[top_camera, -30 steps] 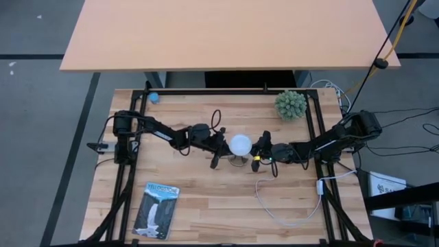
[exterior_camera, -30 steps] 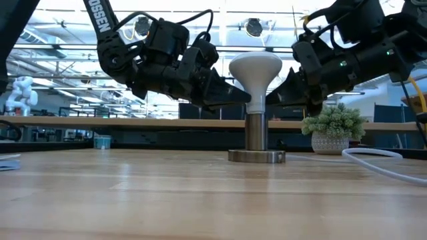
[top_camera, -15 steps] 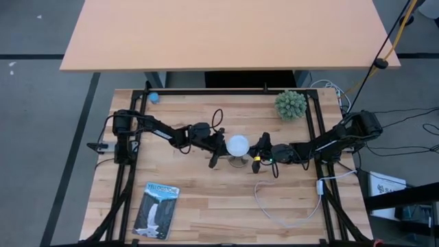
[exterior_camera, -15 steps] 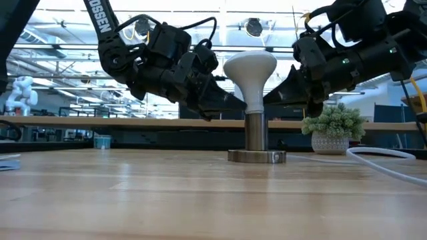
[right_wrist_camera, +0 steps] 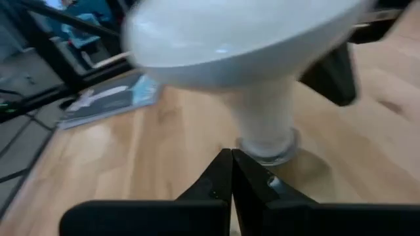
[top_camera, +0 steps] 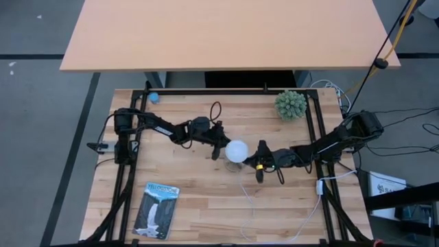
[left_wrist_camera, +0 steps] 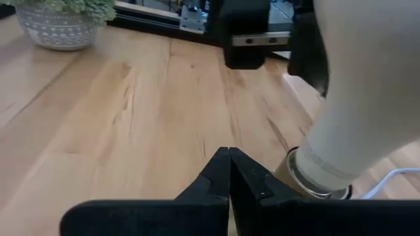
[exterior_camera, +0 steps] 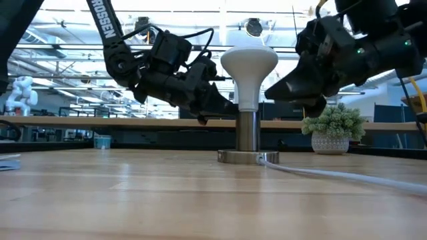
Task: Screw lightbulb
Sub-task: Insert the lightbulb into the lamp
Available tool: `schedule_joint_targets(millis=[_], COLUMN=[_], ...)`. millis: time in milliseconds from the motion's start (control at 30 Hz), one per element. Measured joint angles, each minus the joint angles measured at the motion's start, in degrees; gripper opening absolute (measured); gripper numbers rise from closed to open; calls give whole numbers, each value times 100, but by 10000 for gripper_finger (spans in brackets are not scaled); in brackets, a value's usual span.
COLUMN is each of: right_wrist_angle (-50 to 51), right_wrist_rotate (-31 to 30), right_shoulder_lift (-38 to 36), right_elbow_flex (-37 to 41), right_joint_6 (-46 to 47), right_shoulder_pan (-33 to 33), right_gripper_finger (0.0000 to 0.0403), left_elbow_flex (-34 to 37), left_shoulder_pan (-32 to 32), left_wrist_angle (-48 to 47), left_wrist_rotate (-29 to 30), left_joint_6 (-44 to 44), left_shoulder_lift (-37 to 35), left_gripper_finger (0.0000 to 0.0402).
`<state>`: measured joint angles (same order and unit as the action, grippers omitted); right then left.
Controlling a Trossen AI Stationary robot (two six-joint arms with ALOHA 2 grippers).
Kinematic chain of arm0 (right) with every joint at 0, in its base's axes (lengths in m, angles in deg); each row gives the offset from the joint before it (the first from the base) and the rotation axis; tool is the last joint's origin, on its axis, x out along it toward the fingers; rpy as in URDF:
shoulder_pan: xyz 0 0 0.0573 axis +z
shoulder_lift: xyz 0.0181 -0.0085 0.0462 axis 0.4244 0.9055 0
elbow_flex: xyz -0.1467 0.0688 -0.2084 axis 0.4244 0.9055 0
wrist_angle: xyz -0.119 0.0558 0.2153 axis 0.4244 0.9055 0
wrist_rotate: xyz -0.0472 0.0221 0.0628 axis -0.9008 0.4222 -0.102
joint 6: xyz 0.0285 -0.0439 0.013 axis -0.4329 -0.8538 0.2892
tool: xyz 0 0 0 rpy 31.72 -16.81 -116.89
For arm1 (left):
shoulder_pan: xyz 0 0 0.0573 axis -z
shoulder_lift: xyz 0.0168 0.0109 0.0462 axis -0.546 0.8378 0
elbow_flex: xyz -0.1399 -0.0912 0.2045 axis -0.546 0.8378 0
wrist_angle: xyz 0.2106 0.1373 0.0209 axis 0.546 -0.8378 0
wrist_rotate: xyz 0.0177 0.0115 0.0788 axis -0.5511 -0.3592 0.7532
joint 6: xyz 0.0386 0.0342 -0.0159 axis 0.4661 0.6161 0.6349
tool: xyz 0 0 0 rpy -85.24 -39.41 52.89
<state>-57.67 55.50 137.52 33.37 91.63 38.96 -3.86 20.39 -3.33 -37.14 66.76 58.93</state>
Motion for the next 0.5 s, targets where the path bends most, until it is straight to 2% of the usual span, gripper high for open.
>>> schedule_joint_targets(millis=[500], right_wrist_angle=[418], right_wrist_rotate=[-149], right_shoulder_lift=[0], right_elbow_flex=[13], right_joint_6=[111], right_shoulder_pan=[-15], right_gripper_finger=[0], left_elbow_flex=[116], left_shoulder_pan=[-28], left_wrist_angle=[-425], left_wrist_rotate=[-160], left_joint_6=[-41], left_shoulder_lift=[-63], left_gripper_finger=[0])
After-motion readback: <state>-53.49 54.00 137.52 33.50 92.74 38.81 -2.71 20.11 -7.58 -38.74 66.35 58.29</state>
